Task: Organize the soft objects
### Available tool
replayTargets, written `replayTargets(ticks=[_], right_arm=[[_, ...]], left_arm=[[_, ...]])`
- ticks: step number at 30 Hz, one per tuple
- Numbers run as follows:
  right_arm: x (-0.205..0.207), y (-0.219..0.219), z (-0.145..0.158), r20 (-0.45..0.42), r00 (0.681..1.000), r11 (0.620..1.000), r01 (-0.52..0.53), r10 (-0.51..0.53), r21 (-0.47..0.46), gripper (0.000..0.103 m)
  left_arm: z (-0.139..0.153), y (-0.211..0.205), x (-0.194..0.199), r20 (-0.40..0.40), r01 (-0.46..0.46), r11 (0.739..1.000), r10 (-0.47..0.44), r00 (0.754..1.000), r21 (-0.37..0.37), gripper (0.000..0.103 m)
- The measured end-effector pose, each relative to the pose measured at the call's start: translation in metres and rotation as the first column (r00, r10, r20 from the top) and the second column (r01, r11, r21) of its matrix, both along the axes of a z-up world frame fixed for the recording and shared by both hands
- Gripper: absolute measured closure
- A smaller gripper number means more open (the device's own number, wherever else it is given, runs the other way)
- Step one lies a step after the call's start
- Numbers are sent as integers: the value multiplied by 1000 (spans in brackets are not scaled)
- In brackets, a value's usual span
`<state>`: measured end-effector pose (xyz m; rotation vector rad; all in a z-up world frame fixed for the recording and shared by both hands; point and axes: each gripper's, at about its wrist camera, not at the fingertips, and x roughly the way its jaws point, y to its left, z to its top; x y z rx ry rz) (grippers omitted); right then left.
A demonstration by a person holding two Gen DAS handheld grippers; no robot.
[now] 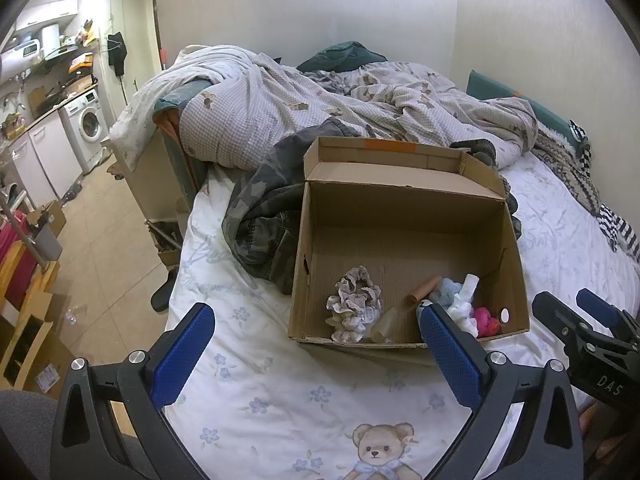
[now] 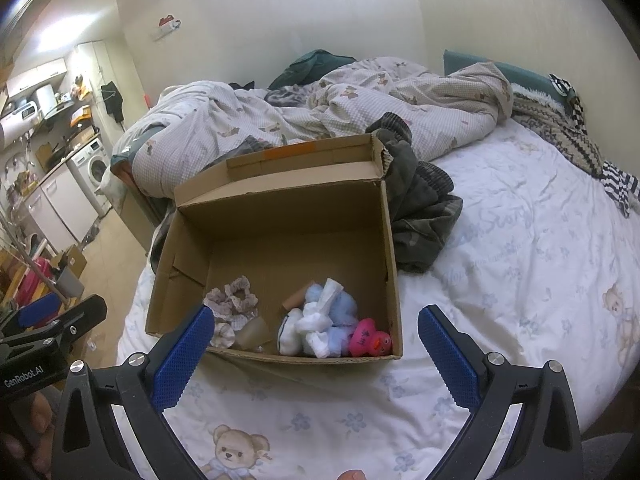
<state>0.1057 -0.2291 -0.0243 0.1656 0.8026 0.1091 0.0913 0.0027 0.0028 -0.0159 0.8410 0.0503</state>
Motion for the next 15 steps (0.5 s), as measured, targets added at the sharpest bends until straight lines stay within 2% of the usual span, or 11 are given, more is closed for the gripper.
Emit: replayTargets(ticks=[15], right_arm=[[0, 2, 0, 1, 1000, 1000, -3, 3, 0, 0]], left_arm=[[0, -1, 2, 1, -2, 1000, 2, 1000, 4, 0]])
